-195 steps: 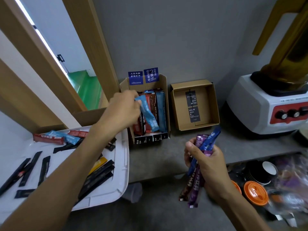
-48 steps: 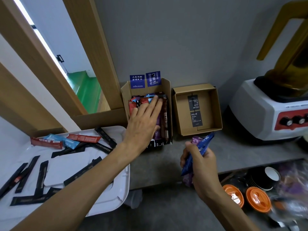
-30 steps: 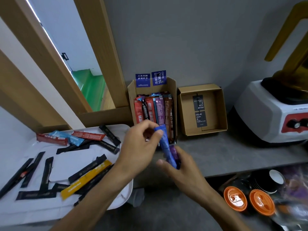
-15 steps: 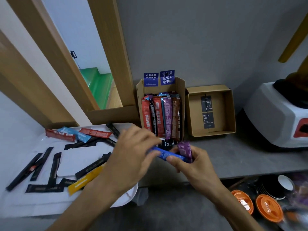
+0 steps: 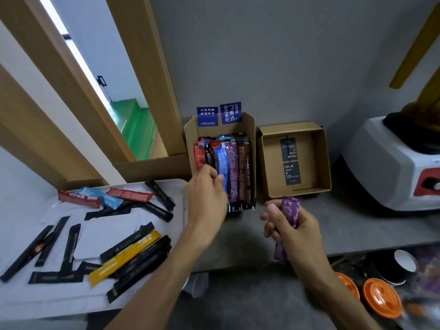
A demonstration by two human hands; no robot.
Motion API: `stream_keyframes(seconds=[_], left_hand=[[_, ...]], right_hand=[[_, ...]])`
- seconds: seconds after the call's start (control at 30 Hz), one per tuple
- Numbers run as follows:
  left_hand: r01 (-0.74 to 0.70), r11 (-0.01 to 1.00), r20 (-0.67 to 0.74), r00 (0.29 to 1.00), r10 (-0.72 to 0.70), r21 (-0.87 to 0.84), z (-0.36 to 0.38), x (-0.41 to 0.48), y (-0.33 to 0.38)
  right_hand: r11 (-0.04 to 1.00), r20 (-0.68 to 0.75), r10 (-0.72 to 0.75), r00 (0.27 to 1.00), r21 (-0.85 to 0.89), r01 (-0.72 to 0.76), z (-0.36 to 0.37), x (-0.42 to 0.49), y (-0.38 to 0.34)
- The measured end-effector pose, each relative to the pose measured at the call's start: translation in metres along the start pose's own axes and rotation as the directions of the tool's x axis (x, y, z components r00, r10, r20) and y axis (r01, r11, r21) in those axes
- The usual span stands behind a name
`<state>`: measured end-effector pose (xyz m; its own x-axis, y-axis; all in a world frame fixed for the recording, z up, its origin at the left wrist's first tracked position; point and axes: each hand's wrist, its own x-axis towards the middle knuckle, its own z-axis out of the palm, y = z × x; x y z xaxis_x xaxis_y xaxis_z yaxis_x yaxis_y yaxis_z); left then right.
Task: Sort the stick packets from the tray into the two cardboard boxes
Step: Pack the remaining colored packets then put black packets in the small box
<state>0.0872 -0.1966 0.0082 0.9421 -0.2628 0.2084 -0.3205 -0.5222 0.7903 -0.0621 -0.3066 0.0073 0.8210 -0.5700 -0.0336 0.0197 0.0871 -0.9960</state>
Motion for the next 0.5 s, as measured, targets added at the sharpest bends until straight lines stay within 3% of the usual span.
stream_keyframes(seconds=[0.17,0.33,0.4,0.5], left_hand=[[0.023,0.999,-0.112,0.994,-0.019,0.032,0.013,0.003,0.004],[-0.197,0.962,-0.071,0.974,0.214,0.191,0.008,-0.013,0.005],[-0.29,0.872,0.009,0.95,0.312,0.393,0.008,-0.016,-0.009],[-0.381,0.559,0.158,0.9,0.406,0.736,0.004,-0.015,-0.022]], right_hand=[[0.999,0.022,0.031,0.999,-0.017,-0.031,-0.007,-0.005,0.004],[0.999,0.044,0.03,0.999,-0.02,-0.029,-0.008,-0.007,0.006],[0.999,0.052,0.041,0.998,-0.009,-0.04,-0.009,-0.007,0.005],[0.995,0.054,0.072,0.996,0.058,-0.075,-0.009,-0.005,0.005]])
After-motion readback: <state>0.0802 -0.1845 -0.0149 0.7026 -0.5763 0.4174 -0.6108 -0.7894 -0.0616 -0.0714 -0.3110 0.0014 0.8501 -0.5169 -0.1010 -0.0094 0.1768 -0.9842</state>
